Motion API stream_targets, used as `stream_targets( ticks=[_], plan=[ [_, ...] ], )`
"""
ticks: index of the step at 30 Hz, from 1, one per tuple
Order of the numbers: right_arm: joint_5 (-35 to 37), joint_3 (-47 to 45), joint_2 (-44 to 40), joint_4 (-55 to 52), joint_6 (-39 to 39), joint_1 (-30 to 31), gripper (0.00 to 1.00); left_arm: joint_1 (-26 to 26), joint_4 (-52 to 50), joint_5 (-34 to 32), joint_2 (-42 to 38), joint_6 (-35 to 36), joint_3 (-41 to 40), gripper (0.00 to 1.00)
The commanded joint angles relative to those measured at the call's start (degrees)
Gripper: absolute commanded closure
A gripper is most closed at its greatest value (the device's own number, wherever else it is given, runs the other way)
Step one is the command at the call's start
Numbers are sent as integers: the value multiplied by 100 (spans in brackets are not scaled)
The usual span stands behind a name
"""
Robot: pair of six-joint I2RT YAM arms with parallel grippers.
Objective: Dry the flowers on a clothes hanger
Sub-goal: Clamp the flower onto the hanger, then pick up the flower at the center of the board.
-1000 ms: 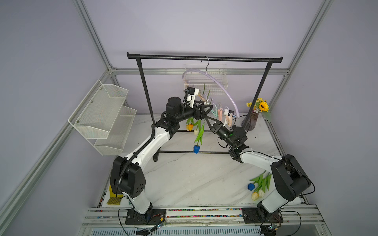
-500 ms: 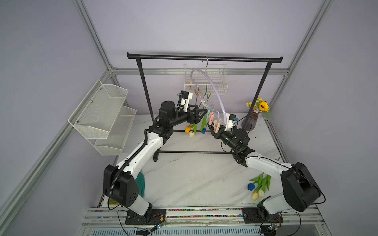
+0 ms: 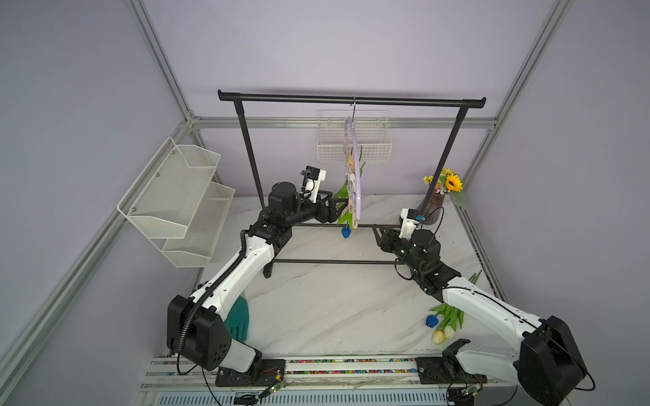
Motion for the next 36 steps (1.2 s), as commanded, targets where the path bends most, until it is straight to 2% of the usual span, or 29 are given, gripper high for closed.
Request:
stream_targets(
  ticks=[1, 3, 8, 11, 16, 20, 24, 28, 36],
  plan=[
    [964, 75, -278, -1548, 145, -4, 53, 46, 93, -210, -459, 265, -327, 18],
    [1246, 60, -375, -1969, 191, -11, 40, 46, 148, -543, -672, 393, -700, 18],
    [2287, -17, -439, -3004, 498, -164, 32, 46, 326, -1520, -1151, 534, -1641, 18],
    [2478, -163, -525, -3400, 764, -484, 22, 46, 449, -1841, -1352, 521, -2118, 17],
    [2087, -488, -649, -3831, 1371, -1528, 21, 46, 541, -2202, -1690, 422, -2700, 16],
    [2359, -451, -366, -4555, 2192, -2107, 21, 46, 515, -2216, -1783, 403, -2820, 16],
    [2739, -257, 234, -5172, 2856, -2395, 21, 46, 433, -2104, -1757, 368, -2795, 17],
    [2828, -274, 659, -5274, 3148, -2639, 22, 37, 366, -2020, -1687, 342, -2775, 18],
    [3177, -286, 939, -5037, 3052, -2950, 26, 19, 293, -1940, -1721, 306, -2791, 20]
  ],
)
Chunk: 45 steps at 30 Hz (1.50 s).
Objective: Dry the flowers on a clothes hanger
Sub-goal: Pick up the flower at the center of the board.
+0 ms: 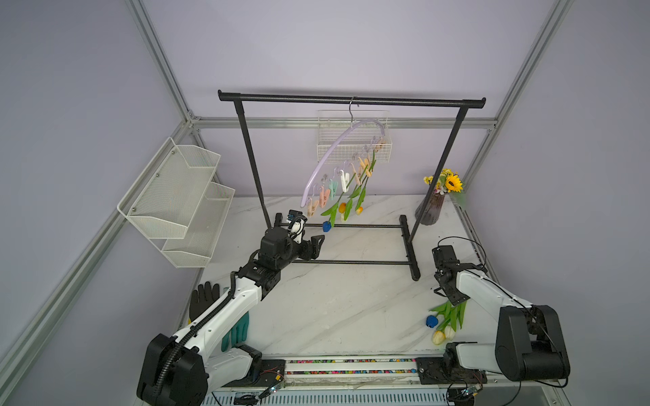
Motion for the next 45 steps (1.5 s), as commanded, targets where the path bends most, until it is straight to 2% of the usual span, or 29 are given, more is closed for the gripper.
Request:
stream_targets(
  ticks=[1, 12, 18, 26, 32, 45],
  plan=[
    [270, 82, 95, 40, 94, -151, 28, 20, 89, 57, -86, -43, 103, 20],
    [-9, 160, 744, 547, -106, -514, 44, 2, -16, 57, -156, -22, 143, 21],
    [-182, 275, 929, 689, -294, -522, 46, 2, -59, 41, -122, 35, 178, 21],
    [-331, 346, 617, 681, -408, -521, 46, 2, -118, 42, -47, 75, 252, 22],
    [-340, 413, 588, 679, -481, -524, 51, 2, -112, 73, -16, 75, 287, 22],
    [-392, 398, 1254, 790, -274, -599, 59, -8, -159, 111, -51, 75, 322, 22]
  ],
)
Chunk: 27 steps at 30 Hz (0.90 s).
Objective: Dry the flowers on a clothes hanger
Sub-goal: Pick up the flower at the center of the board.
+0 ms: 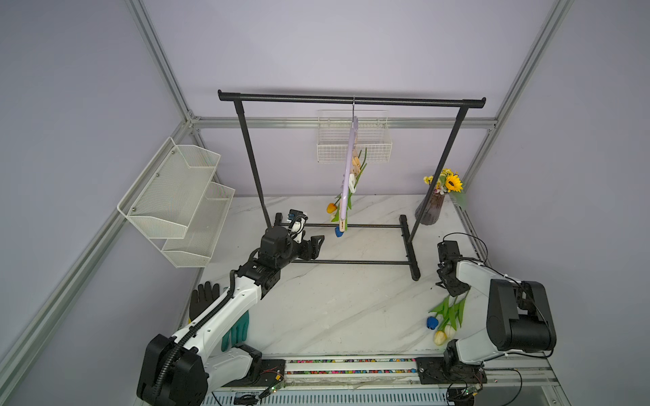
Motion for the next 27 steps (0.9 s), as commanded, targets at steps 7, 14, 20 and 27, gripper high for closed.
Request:
stream_targets(
  ticks=[7, 14, 20, 27],
  plan=[
    [-264, -7, 308, 279, 54, -55, 67, -18, 97, 89, -54, 24, 202, 22],
    [-449, -40, 423, 529, 14, -56, 76, -16, 95, 92, -104, 33, 176, 22],
    [-626, -23, 548, 610, -48, -65, 93, -15, 116, 76, -184, 42, 119, 22],
    [-1180, 126, 300, 1147, -992, -52, 100, -17, 134, 146, -267, -8, 115, 22]
  ],
)
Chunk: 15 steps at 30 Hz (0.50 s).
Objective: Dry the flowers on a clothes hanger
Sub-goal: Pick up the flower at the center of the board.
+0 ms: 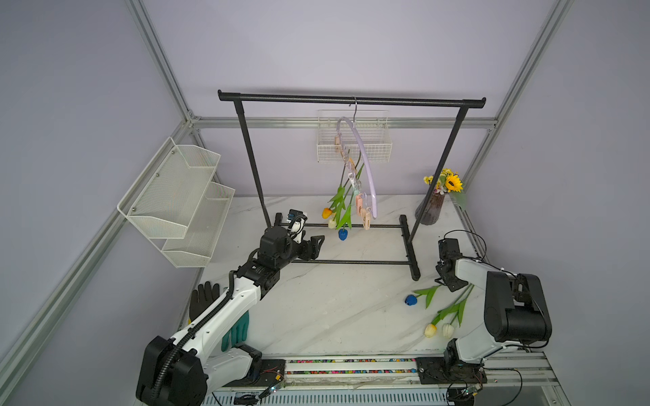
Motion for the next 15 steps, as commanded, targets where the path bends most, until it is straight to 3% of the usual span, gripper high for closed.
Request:
stream_targets(
  ticks=[1, 10, 15],
  plan=[
    [-923, 86, -73, 377, -654, 13, 100, -12, 157, 86, -188, -11, 119, 22],
    [-1546, 507, -1182, 636, -1505, 77, 100, -16, 132, 94, -279, -36, 171, 22],
    [-2986, 356, -2051, 1742, -2374, 92, 100, -9, 126, 223, -250, -88, 343, 22]
  ],
)
